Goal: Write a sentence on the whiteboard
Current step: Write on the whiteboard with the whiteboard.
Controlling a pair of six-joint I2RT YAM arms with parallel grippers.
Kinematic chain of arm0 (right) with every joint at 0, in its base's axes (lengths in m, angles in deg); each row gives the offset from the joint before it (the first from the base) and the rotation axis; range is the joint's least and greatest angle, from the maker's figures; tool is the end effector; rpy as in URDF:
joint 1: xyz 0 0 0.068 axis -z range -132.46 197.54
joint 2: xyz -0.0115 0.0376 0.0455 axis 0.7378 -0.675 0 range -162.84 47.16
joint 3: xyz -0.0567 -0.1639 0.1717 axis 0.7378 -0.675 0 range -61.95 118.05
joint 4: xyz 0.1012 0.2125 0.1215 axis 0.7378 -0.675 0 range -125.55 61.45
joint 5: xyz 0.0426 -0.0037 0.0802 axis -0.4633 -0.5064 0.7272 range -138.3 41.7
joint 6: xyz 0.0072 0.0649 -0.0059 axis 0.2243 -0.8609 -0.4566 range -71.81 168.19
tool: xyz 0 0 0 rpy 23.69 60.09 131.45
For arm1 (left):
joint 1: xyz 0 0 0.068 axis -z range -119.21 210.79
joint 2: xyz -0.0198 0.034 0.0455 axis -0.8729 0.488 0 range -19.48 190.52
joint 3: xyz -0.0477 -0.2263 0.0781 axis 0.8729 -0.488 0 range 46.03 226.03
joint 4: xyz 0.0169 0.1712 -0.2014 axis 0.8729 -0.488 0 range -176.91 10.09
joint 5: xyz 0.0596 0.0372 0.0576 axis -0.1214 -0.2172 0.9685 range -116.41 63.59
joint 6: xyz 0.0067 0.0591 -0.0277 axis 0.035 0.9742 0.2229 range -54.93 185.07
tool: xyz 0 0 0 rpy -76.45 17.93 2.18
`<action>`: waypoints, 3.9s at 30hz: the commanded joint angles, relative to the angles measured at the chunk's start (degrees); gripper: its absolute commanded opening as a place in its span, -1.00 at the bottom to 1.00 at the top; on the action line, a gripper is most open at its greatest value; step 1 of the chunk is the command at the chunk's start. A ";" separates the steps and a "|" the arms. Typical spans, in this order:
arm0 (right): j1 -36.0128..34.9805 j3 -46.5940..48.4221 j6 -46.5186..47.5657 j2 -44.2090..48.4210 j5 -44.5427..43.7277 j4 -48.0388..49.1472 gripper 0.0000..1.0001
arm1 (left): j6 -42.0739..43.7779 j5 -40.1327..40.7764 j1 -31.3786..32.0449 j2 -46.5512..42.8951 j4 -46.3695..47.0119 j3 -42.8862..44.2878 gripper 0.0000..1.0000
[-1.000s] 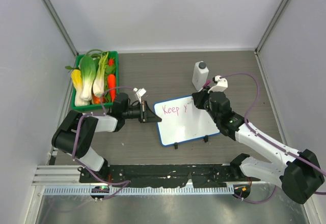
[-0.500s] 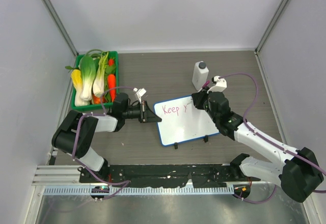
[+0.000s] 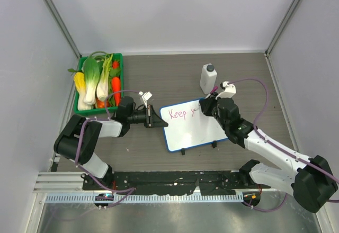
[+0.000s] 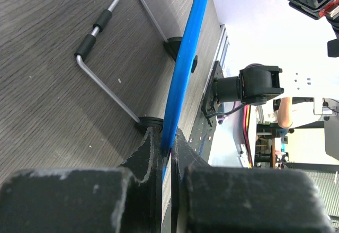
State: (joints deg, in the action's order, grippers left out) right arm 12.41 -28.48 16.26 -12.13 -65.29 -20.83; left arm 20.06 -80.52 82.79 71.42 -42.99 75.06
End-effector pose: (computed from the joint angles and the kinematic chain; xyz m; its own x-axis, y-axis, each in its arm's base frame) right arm 0.2275 0.1416 0.2222 -0.3865 0.3464 -0.8548 -0.1400 0.8940 0.4256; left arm 0.2517 -0.1468 0.1127 -0.9134 -0.0781 -0.3994 0.3602 0.3014 -0.8828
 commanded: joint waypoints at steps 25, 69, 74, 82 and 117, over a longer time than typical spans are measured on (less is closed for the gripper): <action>0.24 2.47 1.69 -1.09 -5.95 -0.17 -0.97 | 1.60 2.16 1.38 -0.01 -4.32 0.14 -1.00; 1.74 2.65 0.46 2.25 -3.31 -0.61 -0.97 | 1.68 1.99 1.38 0.25 -4.41 0.23 -1.00; 1.91 2.30 0.28 2.07 -3.05 -0.43 -0.97 | 1.68 1.99 1.47 0.34 -4.50 0.41 -1.00; 1.91 1.68 0.10 1.10 -3.31 0.27 -0.97 | 1.77 1.99 1.38 0.60 -4.50 0.32 -1.00; 2.00 -1.40 1.42 4.53 -5.77 -3.60 -0.97 | 1.77 1.90 1.55 0.95 -4.14 0.23 -1.00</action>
State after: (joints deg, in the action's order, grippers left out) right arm 14.05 -30.20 16.57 -8.24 -67.81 -23.95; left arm 20.26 -80.45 83.18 71.44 -43.05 75.15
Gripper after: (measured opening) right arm 0.171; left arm 0.051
